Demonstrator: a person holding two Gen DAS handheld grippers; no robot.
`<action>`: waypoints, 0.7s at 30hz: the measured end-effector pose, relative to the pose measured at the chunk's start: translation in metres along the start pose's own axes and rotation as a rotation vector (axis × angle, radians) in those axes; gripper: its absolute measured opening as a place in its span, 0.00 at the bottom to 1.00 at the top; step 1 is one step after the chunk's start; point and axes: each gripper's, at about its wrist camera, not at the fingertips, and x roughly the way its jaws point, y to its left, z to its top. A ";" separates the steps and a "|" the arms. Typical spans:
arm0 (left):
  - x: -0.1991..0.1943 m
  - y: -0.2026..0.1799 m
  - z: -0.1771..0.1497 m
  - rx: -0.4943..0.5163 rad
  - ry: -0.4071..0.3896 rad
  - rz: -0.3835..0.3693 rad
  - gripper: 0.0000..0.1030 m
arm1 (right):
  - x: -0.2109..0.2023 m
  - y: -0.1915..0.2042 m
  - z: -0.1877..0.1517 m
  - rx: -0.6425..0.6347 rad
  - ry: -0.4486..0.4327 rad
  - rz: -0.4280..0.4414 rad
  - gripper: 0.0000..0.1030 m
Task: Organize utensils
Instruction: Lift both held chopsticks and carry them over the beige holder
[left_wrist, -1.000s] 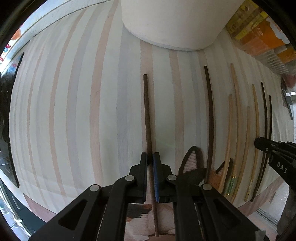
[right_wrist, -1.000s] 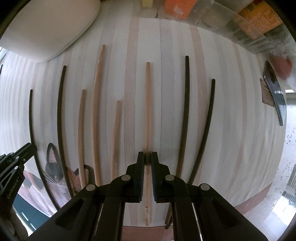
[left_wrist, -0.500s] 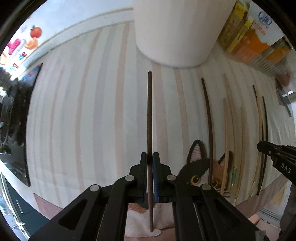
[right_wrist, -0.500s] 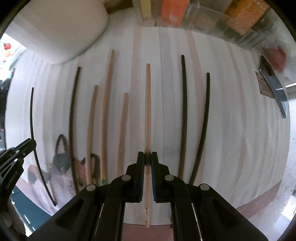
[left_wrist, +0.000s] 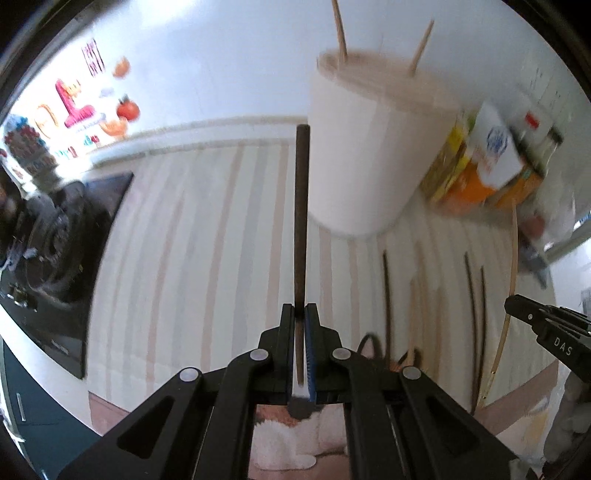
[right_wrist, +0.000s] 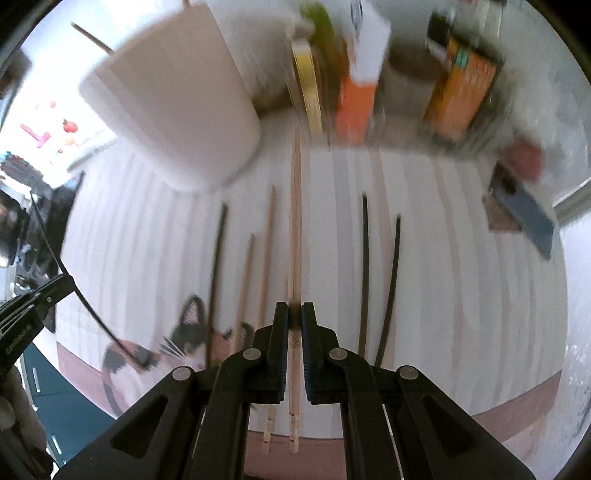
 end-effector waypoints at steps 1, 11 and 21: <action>-0.005 0.005 0.005 -0.001 -0.019 -0.004 0.02 | -0.010 0.002 0.004 -0.003 -0.025 0.009 0.07; -0.101 0.010 0.073 -0.037 -0.271 -0.083 0.02 | -0.092 0.036 0.068 -0.034 -0.251 0.106 0.07; -0.163 -0.008 0.143 -0.016 -0.425 -0.144 0.02 | -0.151 0.060 0.151 -0.019 -0.433 0.204 0.07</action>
